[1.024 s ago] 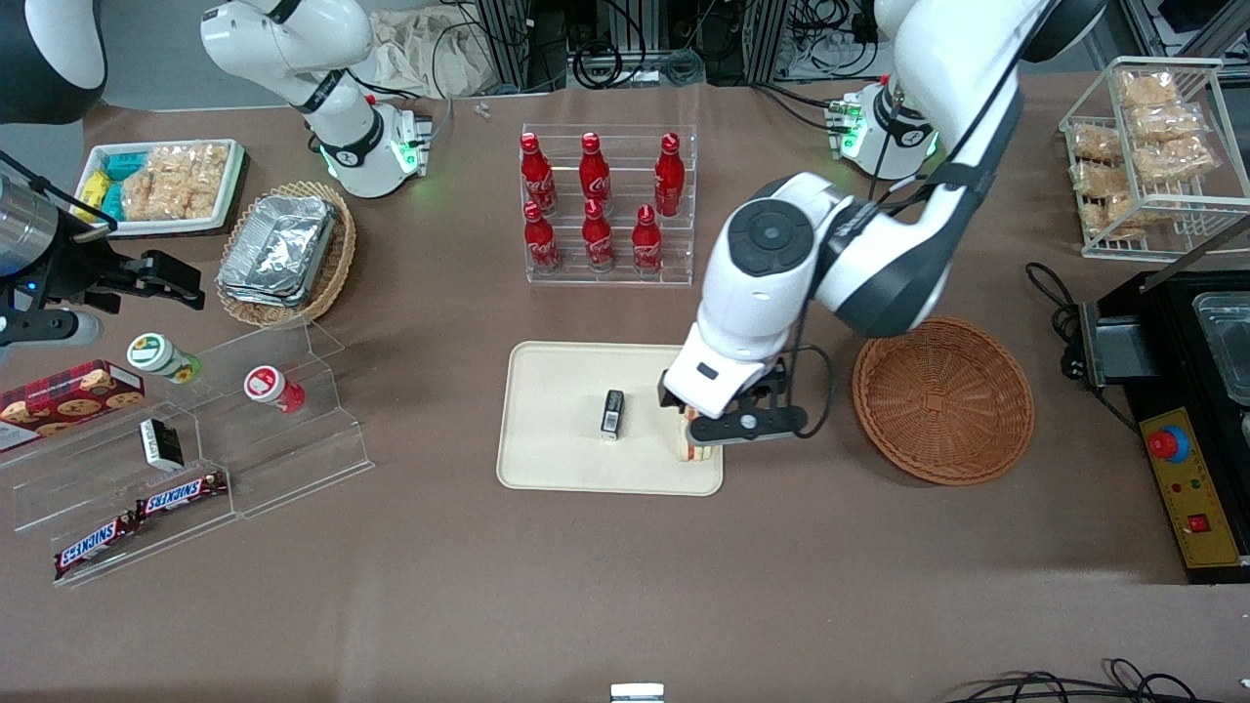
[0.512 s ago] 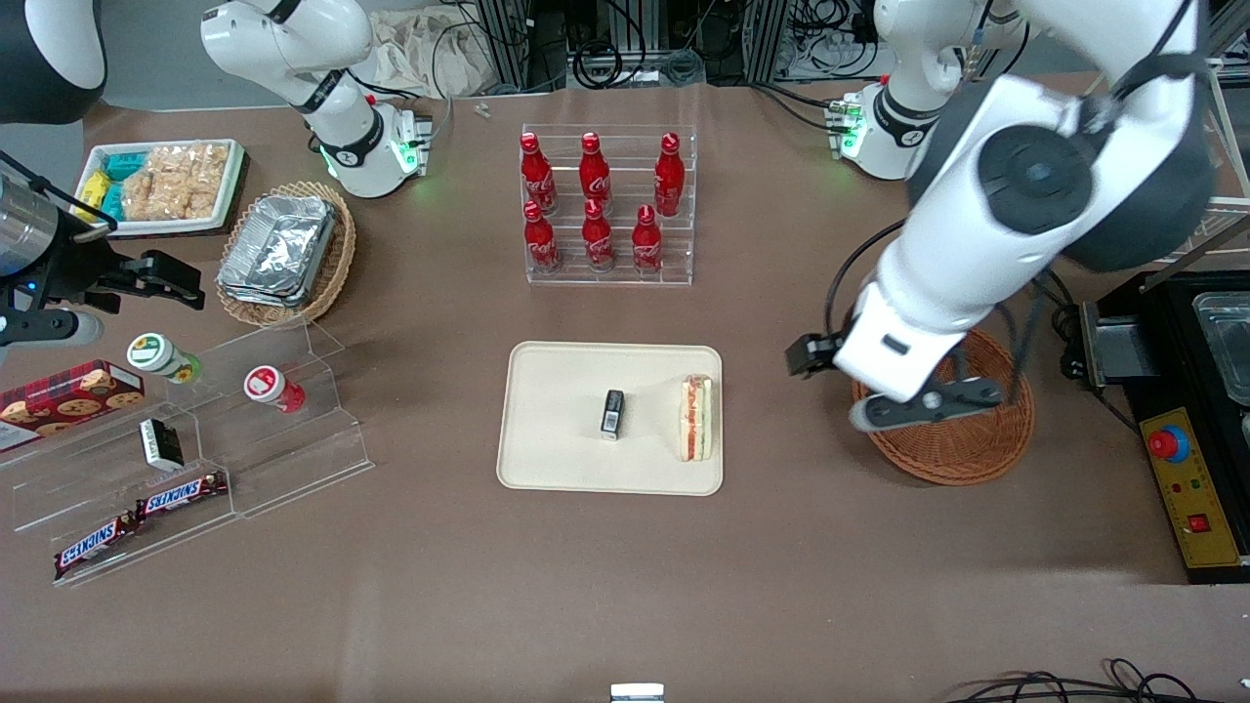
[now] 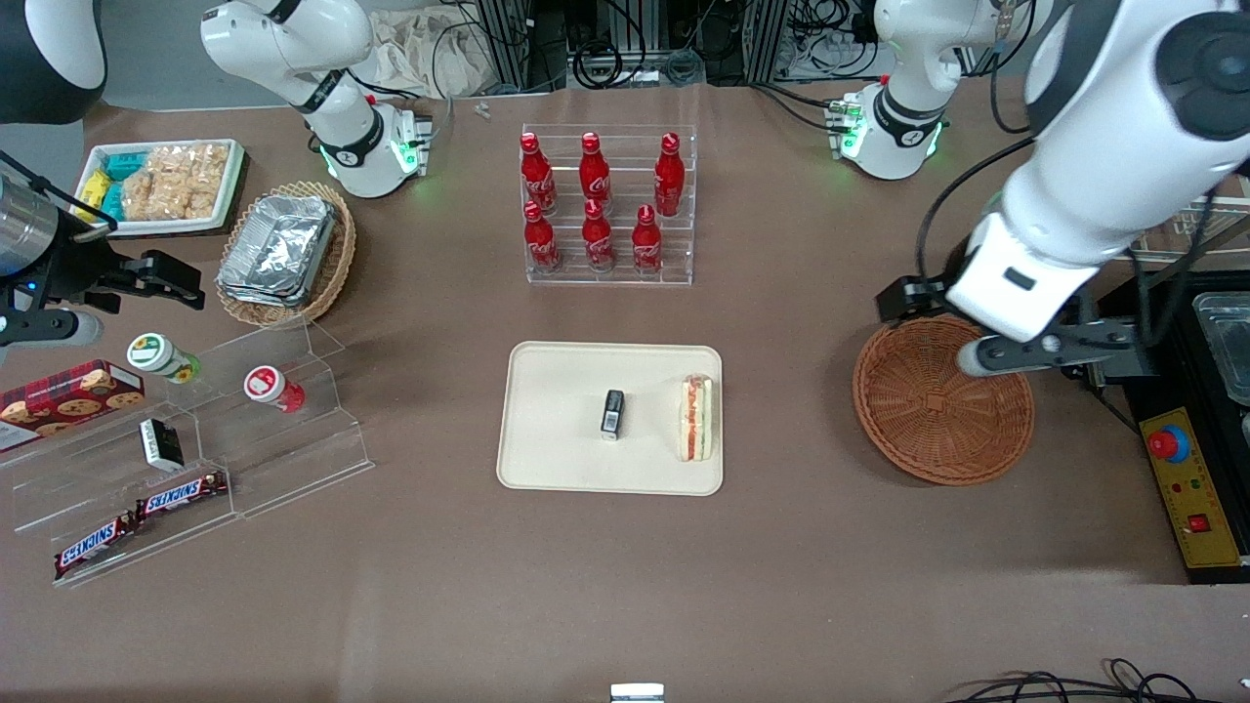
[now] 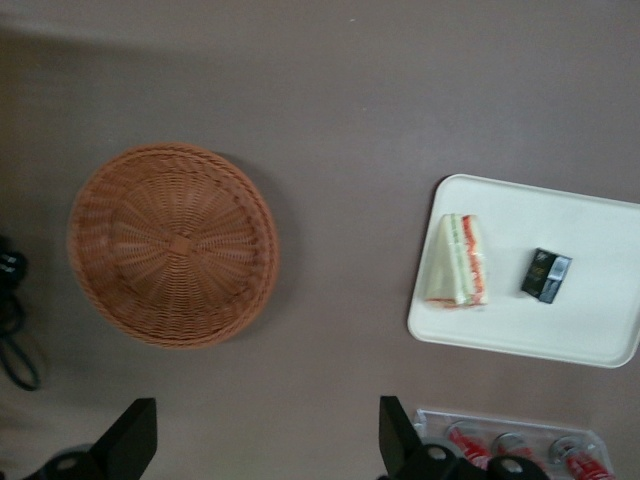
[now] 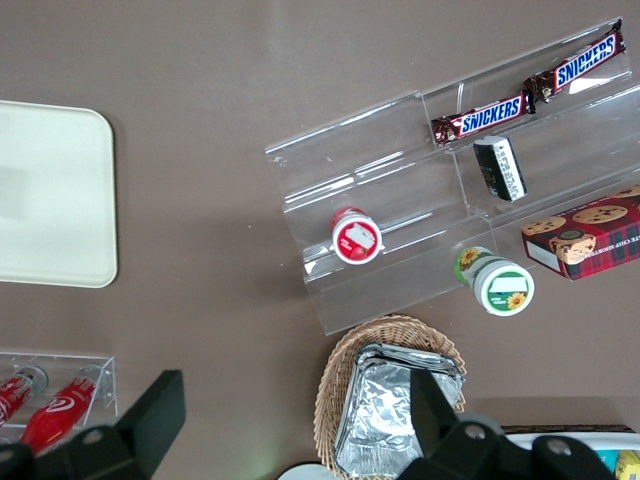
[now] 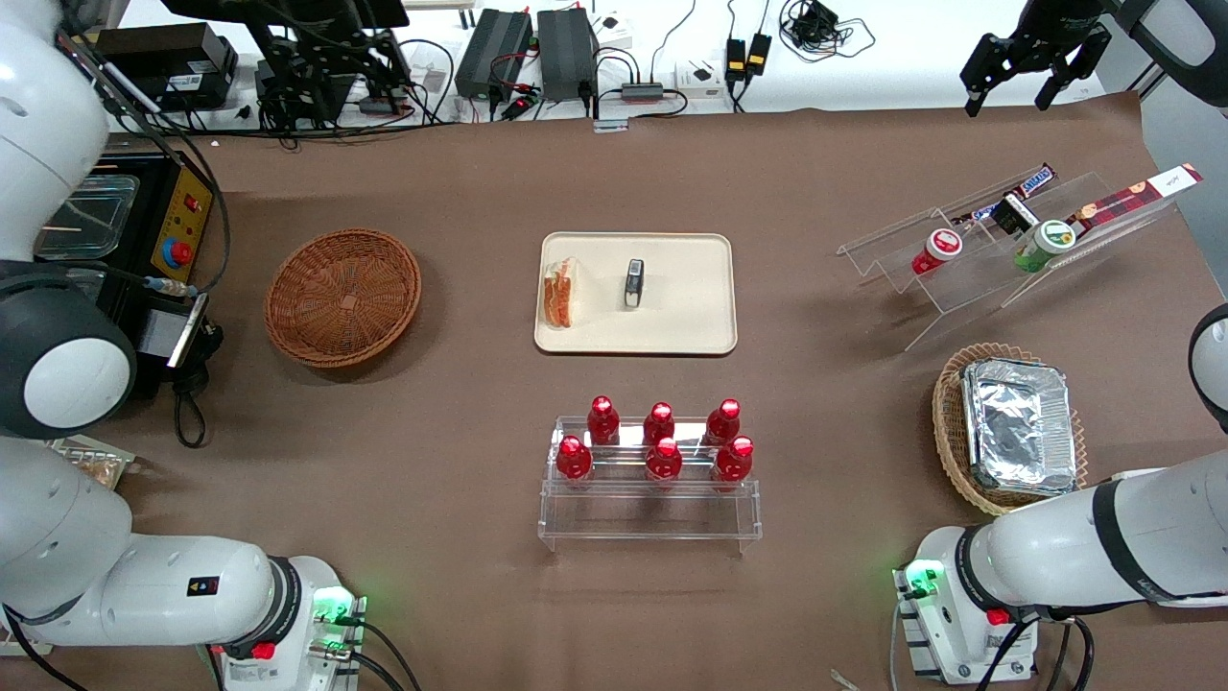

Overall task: Place sandwich from basket to tray
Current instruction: 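Open the left gripper and withdraw it back over the basket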

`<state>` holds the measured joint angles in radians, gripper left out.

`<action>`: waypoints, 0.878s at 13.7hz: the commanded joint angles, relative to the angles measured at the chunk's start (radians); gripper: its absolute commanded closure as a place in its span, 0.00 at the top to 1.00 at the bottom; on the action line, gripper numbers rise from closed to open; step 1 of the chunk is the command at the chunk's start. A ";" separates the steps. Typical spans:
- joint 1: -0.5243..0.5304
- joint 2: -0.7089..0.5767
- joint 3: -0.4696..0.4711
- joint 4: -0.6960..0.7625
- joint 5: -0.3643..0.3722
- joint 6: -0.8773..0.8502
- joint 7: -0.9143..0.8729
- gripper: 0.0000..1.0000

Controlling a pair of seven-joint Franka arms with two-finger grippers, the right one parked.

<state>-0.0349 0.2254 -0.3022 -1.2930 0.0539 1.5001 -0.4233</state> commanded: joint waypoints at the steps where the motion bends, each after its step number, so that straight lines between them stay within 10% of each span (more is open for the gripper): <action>1: -0.010 -0.080 0.083 -0.049 -0.046 -0.049 0.131 1.00; 12: 0.001 -0.276 0.284 -0.188 -0.109 -0.150 0.359 1.00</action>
<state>-0.0360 0.0608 -0.0213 -1.3545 -0.0584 1.3345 -0.0795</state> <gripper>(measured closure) 0.000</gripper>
